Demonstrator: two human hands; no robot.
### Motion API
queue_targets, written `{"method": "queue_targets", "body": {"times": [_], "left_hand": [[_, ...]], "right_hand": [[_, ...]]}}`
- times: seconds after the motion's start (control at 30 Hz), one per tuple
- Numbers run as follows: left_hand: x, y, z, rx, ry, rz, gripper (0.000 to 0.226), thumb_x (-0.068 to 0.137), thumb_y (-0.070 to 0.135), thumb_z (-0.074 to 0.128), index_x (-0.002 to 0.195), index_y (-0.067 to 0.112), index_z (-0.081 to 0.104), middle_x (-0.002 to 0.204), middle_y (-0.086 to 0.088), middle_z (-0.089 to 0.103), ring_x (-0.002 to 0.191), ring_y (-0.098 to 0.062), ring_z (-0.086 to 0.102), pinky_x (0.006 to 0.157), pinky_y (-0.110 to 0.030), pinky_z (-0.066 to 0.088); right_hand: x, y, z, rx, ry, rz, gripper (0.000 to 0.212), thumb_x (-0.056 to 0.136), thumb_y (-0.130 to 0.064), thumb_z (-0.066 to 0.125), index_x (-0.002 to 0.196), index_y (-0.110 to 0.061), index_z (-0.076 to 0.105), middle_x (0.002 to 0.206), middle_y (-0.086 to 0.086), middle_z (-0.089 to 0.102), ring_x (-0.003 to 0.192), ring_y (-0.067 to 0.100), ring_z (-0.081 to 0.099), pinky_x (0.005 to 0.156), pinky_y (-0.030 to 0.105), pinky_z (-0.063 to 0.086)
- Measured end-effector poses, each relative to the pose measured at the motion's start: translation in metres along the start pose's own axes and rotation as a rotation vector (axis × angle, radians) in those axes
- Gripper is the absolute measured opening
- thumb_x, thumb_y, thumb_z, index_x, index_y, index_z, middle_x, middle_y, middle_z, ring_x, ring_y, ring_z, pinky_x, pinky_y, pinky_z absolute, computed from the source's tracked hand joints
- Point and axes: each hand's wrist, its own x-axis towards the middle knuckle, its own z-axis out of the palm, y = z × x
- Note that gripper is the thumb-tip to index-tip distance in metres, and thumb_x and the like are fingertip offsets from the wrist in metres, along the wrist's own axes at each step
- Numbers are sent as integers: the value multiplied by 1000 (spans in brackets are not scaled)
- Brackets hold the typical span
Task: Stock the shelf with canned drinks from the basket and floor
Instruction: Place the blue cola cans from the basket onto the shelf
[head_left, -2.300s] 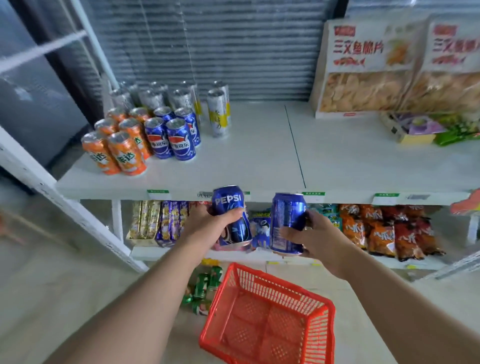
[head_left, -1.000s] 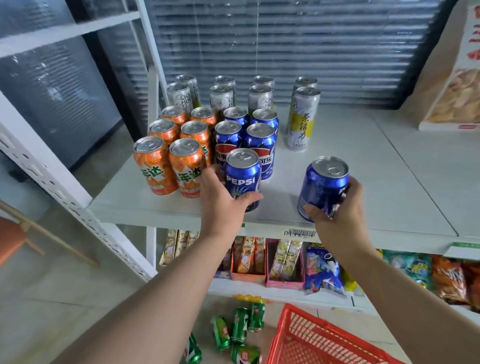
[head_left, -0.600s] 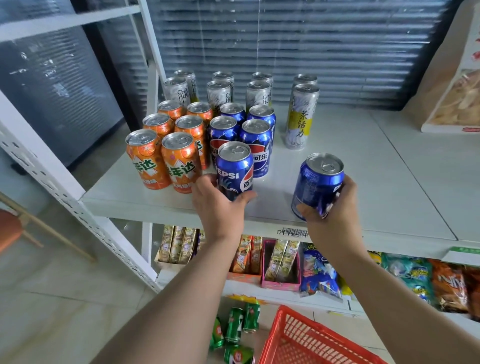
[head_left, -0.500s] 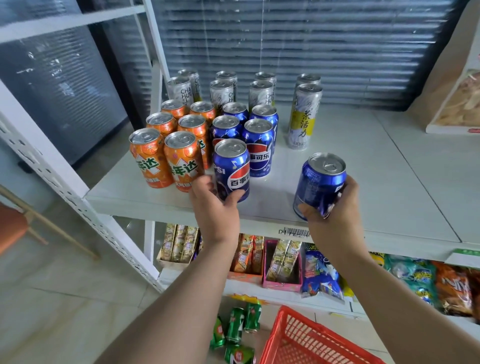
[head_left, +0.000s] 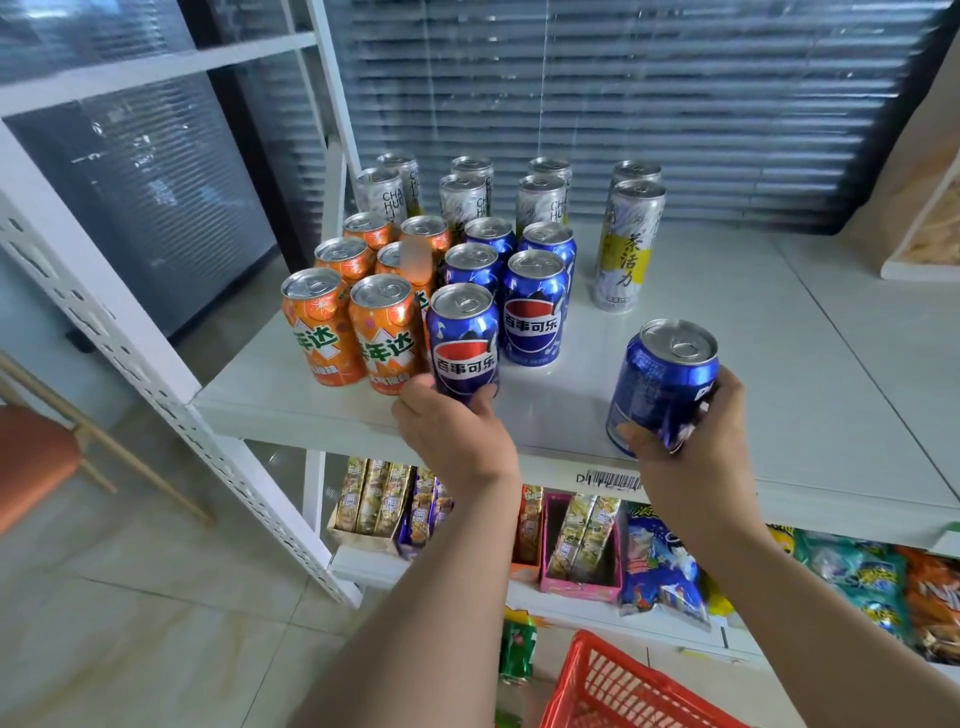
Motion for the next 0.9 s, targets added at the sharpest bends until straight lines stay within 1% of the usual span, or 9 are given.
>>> {"method": "queue_targets", "body": {"times": [0.07,0.1,0.23,0.3,0.53,0.63,0.73,0.8,0.9], "left_hand": [[2,-3,0,27,10,4,50,77,14,76,117,2,50,121,-15,51,113,-35,51,84,-40,48],[3,-3,0,32,12,16,50,76,15,77,117,3,50,121,-14,51,113,-34,51,85,-41,48],[3,4,4,32,24,6,64,67,24,84,117,4,49,121,-14,51,114,-34,49,91,-43,48],[4,6,6,26,25,-29,64,68,23,84,117,3,49,122,-14,51,116,-35,48,92,-45,49],[9,4,8,48,24,-53,54,74,18,78,118,3,50,123,-14,53,116,-35,50,91,-48,48],[10,5,7,44,19,-62,52,75,18,78,117,2,51,123,-15,54,117,-36,50,92,-48,48],[9,2,6,41,3,-69,52,75,18,78,116,0,51,124,-17,53,117,-37,49,92,-49,48],[9,1,5,39,-10,-83,53,76,17,77,117,-2,50,124,-19,52,116,-38,49,91,-50,47],[10,2,4,54,-34,-101,52,77,17,76,117,-2,50,125,-19,53,116,-39,49,91,-48,47]], "right_hand": [[0,1,0,0,-1,-3,76,81,0,73,141,-23,32,128,-4,47,112,13,50,72,10,39],[0,1,0,3,-1,-5,76,81,0,73,141,-24,32,127,-4,48,112,14,50,75,12,39],[-1,2,1,16,8,0,76,81,-2,73,139,-29,31,126,-4,49,112,16,53,82,23,43],[-1,1,2,18,5,2,76,81,-2,73,138,-30,31,126,-5,48,113,15,53,85,27,44],[-1,2,2,17,2,12,76,82,-2,73,139,-30,31,130,-2,50,117,17,53,86,26,44],[-1,2,2,27,5,33,77,82,-3,73,140,-29,31,131,-3,50,118,18,53,91,30,45],[-2,0,2,34,22,47,78,80,-5,76,138,-30,31,129,-7,50,117,16,54,92,32,46],[-3,-2,5,28,38,51,79,78,-7,79,138,-30,32,126,-11,48,115,13,53,89,31,46],[0,-7,20,13,9,40,79,75,-10,82,131,-34,33,123,-13,50,111,10,56,87,30,47]]}}
